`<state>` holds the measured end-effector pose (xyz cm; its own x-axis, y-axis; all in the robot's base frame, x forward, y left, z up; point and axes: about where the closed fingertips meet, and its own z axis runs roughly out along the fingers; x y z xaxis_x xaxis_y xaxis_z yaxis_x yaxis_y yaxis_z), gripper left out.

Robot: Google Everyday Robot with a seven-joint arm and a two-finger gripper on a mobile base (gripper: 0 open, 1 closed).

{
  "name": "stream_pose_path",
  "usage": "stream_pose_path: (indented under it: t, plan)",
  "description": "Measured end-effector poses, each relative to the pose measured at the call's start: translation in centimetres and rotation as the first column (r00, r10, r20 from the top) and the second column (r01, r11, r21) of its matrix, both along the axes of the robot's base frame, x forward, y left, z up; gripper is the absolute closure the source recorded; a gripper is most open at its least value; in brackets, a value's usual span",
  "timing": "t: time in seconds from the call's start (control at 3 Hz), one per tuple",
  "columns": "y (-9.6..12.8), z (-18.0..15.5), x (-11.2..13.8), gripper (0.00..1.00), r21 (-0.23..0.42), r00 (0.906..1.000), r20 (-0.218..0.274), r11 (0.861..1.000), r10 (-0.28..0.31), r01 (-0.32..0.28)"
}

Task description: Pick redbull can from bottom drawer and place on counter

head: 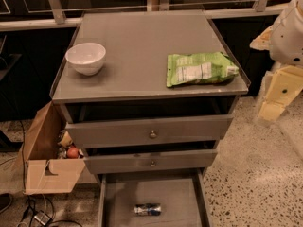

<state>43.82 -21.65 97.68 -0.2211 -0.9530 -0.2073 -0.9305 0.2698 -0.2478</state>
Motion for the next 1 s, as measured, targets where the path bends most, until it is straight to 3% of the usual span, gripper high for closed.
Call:
stream_pose_path:
  t: [0.67, 1.0]
  plan:
    - [0.5, -1.1, -0.3, 0.0, 0.012, 1.0, -0.003, 1.0, 0.0, 0.0]
    - [2.3, -4.0, -0.8, 0.0, 0.009, 0.9994, 0.005, 0.999, 0.035, -0.035]
